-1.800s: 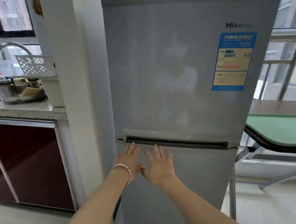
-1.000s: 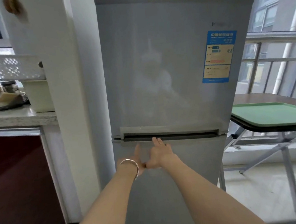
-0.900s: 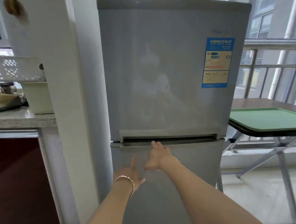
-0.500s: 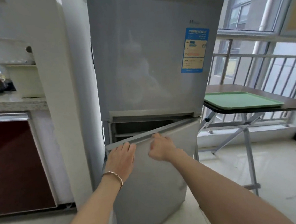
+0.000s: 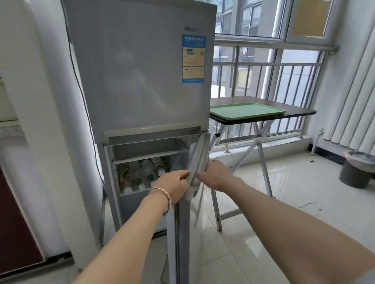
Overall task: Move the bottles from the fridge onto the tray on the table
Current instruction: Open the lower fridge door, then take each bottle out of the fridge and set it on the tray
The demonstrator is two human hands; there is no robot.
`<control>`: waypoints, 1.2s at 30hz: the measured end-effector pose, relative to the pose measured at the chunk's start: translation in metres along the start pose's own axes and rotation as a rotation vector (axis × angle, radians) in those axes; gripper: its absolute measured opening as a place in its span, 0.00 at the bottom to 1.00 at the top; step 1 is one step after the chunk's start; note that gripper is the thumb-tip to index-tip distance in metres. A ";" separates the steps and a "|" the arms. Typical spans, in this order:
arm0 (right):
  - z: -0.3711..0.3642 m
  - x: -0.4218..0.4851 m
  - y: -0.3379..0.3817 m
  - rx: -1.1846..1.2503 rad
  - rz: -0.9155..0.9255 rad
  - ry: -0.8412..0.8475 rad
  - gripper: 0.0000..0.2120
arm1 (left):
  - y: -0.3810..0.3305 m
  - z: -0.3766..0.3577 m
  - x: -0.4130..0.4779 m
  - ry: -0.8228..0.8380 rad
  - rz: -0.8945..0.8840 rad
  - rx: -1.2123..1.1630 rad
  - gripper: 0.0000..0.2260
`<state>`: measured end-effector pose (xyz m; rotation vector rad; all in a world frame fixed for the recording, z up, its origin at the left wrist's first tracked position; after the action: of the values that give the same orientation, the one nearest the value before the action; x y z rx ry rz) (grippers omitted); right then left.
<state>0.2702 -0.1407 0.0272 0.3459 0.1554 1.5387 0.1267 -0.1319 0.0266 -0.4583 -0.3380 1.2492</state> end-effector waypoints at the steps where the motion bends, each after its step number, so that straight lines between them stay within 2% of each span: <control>1: 0.006 -0.005 -0.006 0.002 -0.026 -0.040 0.28 | -0.006 -0.006 0.002 0.017 -0.012 -0.007 0.23; 6: 0.029 -0.029 -0.031 -0.127 -0.065 -0.104 0.22 | -0.048 -0.054 0.016 0.142 -0.098 0.068 0.33; 9: 0.030 -0.045 -0.050 -0.236 -0.099 -0.059 0.28 | -0.071 -0.076 0.032 0.159 -0.107 0.195 0.36; 14: 0.015 -0.066 -0.094 -0.324 -0.176 0.049 0.41 | -0.106 -0.108 0.048 0.177 -0.089 0.266 0.39; 18: 0.020 -0.073 -0.135 -0.395 -0.183 0.066 0.43 | -0.138 -0.132 0.058 0.188 -0.104 0.314 0.42; 25: 0.034 -0.068 -0.193 -0.456 -0.118 -0.011 0.41 | -0.183 -0.163 0.077 0.204 -0.096 0.358 0.42; 31: 0.036 -0.065 -0.198 -0.446 -0.111 -0.064 0.38 | -0.189 -0.178 0.088 0.182 -0.112 0.393 0.38; 33: 0.039 -0.063 -0.188 -0.421 -0.103 -0.164 0.36 | -0.184 -0.176 0.088 0.166 -0.118 0.398 0.35; 36: 0.031 -0.046 -0.142 -0.391 0.067 -0.317 0.30 | -0.155 -0.161 0.092 0.136 -0.071 0.374 0.32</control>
<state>0.4127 -0.1896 0.0061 0.2792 -0.4043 1.5193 0.3596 -0.1061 -0.0340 -0.2066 -0.0020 1.1725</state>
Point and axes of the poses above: each hand's wrist, its own x-axis towards the middle knuckle, its own z-axis out of the back of the hand, y = z × x, the point moved 8 cm from there along x, towards the middle knuckle, and after that the axes turned 14 degrees about z, right-handed, at the moved point
